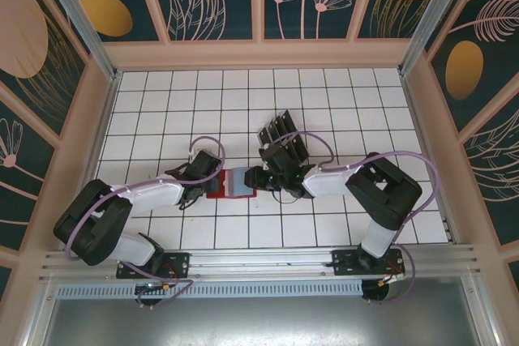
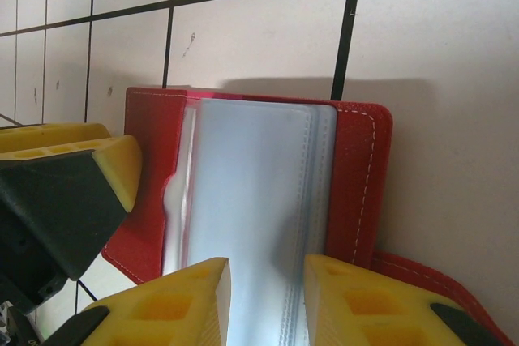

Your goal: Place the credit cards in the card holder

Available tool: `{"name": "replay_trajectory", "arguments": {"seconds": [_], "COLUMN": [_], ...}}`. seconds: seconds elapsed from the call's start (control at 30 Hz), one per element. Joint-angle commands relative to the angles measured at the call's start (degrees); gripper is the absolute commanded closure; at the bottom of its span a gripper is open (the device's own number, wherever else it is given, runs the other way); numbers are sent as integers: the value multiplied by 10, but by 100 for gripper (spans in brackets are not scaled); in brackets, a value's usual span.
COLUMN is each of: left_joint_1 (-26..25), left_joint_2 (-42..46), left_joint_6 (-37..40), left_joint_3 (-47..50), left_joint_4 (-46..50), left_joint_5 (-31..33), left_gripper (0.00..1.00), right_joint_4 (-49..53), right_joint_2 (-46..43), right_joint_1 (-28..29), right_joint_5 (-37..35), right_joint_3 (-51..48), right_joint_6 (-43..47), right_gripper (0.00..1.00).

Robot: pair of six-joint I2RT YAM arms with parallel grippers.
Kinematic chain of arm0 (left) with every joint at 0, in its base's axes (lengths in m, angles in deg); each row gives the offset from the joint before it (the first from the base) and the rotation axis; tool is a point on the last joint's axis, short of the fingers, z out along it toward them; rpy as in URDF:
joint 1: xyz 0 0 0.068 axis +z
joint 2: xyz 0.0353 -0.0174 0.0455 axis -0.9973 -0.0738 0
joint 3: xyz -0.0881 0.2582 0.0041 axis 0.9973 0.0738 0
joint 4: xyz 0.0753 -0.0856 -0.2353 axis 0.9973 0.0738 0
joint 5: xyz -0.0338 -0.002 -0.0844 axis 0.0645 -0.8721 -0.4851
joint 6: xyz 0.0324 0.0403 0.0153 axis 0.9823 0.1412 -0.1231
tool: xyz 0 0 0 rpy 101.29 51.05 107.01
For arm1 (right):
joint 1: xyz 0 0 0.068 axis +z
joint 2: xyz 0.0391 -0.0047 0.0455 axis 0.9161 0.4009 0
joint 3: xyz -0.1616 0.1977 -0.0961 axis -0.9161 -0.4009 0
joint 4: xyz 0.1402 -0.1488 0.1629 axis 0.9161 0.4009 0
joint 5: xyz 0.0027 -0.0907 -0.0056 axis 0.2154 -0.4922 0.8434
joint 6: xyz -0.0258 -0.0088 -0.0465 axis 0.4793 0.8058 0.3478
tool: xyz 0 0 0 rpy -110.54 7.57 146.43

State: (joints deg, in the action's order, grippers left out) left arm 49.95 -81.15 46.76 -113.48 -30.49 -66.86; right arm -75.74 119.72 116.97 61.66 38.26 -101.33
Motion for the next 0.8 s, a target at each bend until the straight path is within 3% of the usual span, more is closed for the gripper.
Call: {"name": "replay_trajectory", "arguments": {"seconds": [0.0, 0.77], "left_joint_1": [-4, -4], "left_joint_2": [-11, -7], "left_joint_6": [0, 5], "left_joint_3": [3, 0], "left_joint_4": [-4, -6], "left_joint_5": [-4, -8], "left_gripper": [53, 53], "right_joint_4": [15, 46], "right_joint_2": [-36, 20], "right_joint_1": [-2, -3], "right_joint_5": [-16, -8], "right_joint_3": [4, 63], "right_joint_6": [16, 51], "right_gripper": [70, 64]}}
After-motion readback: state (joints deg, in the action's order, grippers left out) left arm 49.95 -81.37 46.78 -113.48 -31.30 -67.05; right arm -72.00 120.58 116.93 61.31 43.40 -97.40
